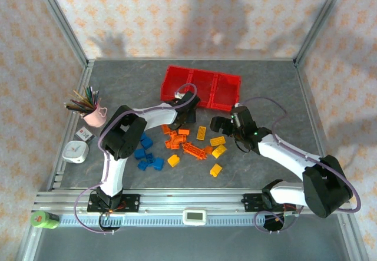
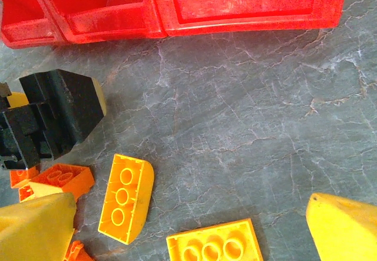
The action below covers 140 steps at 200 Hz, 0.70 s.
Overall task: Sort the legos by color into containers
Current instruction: Pick up the lego from the center of the table.
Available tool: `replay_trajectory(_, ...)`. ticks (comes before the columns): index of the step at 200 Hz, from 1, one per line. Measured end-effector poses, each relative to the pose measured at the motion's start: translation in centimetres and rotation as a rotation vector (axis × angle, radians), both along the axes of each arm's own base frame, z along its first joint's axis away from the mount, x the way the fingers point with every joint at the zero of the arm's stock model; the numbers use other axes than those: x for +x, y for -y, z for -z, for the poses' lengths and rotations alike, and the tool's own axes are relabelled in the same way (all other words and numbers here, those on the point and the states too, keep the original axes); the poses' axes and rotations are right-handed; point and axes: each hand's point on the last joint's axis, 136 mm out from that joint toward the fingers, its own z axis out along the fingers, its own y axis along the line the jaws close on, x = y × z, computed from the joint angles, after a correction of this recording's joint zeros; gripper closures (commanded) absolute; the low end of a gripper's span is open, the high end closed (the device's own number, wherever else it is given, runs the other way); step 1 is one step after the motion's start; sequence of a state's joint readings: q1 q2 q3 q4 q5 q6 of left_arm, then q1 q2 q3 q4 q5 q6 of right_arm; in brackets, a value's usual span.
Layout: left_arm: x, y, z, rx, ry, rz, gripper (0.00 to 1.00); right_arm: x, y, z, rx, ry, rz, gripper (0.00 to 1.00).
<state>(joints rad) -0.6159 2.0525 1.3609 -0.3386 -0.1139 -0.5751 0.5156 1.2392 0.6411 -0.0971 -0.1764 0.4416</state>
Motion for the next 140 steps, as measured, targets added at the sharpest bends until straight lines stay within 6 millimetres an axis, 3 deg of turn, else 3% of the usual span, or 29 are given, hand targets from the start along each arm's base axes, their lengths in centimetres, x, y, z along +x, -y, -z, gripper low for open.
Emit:
replay_trajectory(32,-0.02,-0.35,0.04,0.018,0.0,-0.007,0.4,0.0,0.0,0.2,-0.003,-0.005,-0.001,0.0)
replay_trajectory(110,0.05,-0.42,-0.08,0.024,0.005,-0.003,0.68,-0.05,-0.04,0.47,-0.005,-0.014,-0.002,0.0)
replay_trajectory(140,-0.09,-0.41,-0.39,0.019,0.006,0.002,0.7,-0.07,-0.13,0.44,-0.003,-0.015,-0.008,0.0)
